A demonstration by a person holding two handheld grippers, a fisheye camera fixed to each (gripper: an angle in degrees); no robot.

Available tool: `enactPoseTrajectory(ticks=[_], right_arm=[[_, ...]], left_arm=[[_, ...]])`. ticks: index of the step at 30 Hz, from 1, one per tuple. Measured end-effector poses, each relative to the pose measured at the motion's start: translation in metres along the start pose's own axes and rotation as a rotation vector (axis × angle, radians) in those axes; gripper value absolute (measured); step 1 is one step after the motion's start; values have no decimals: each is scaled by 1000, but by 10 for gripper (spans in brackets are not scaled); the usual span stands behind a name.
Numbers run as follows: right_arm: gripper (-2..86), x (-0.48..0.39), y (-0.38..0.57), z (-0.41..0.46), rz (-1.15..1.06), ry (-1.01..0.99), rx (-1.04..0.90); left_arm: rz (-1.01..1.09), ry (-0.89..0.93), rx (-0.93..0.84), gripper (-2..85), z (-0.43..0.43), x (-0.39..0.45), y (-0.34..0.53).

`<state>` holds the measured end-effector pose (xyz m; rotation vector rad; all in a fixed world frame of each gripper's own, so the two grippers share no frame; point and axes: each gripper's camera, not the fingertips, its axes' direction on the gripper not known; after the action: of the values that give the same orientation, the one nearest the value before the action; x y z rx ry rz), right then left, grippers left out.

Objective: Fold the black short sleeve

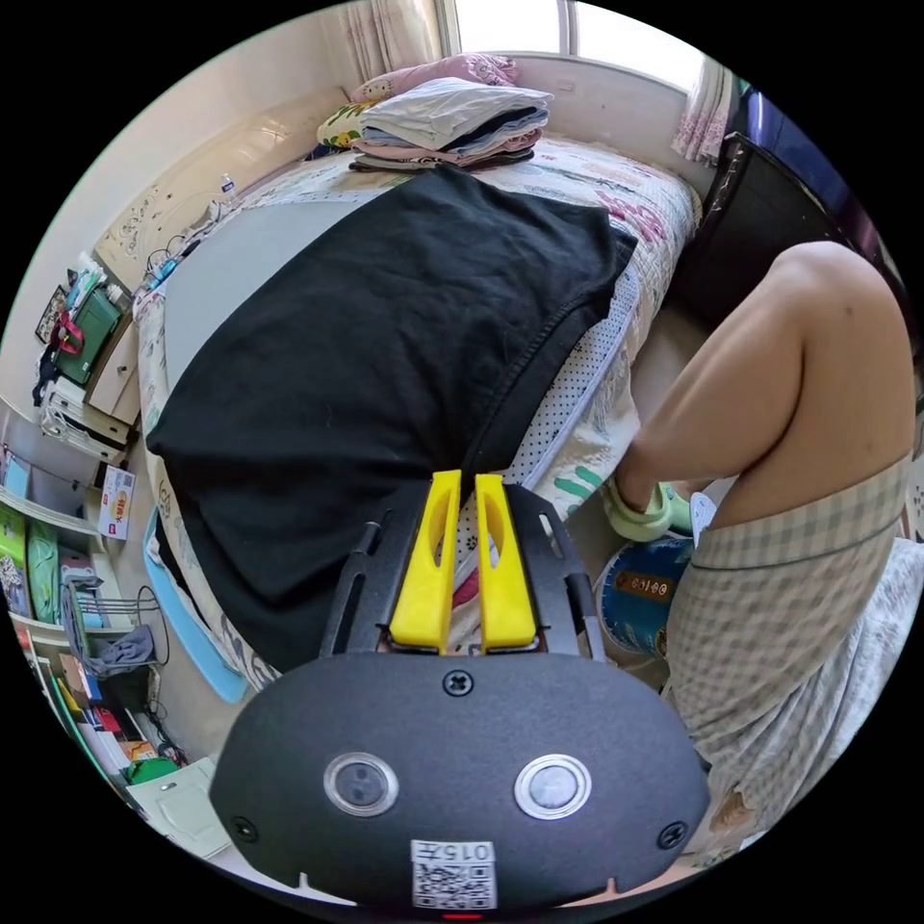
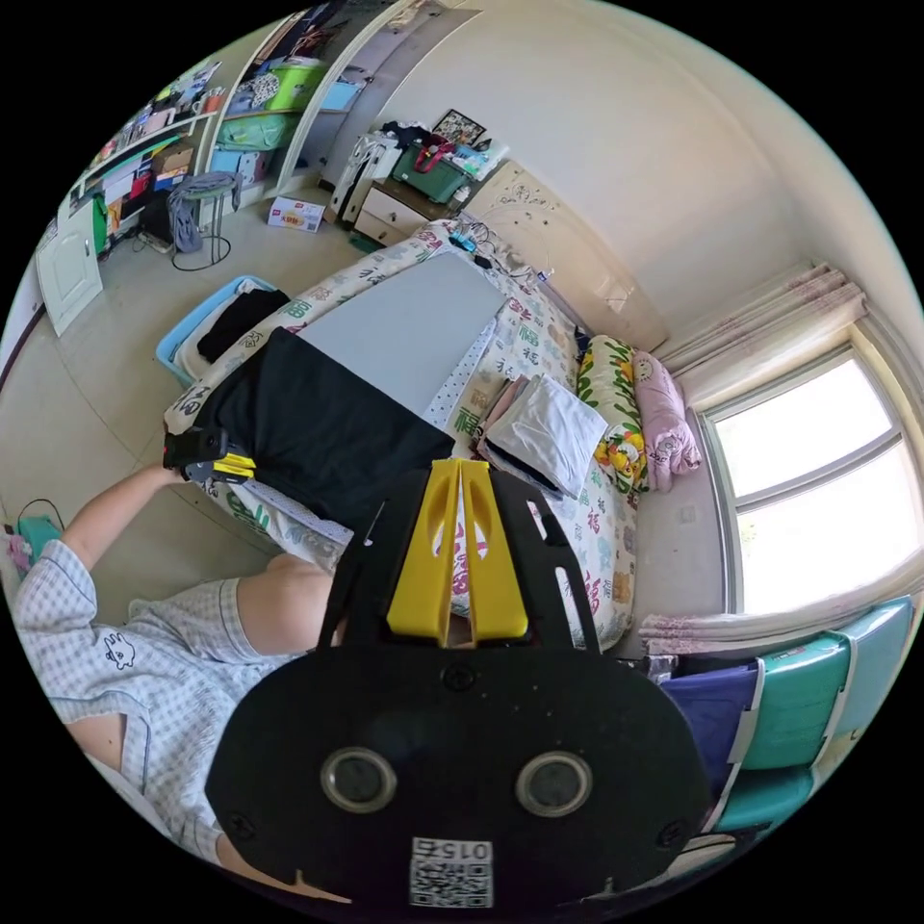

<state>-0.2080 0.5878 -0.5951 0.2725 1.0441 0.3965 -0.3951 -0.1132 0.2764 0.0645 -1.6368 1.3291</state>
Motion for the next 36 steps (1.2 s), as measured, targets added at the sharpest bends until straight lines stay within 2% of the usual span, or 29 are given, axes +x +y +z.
enactPoseTrajectory(ticks=[9,14,21,30,36], right_arm=[[-4,-9,41,30,-8,-18,-7],[44,-14,67,53,-7,-59,-14],[47,-11,111,77,37,-55,-9],[43,-5,183,148,139,-131,-19],[42,-40,211,230,162,-249,-17]], left_arm=[[-37,-29,17,15,6,4,22],[-41,-50,17,15,11,7,33],[-10,-51,4,14,17,5,42],[15,-96,-13,16,23,5,57],[-51,-86,39,20,24,-4,79]])
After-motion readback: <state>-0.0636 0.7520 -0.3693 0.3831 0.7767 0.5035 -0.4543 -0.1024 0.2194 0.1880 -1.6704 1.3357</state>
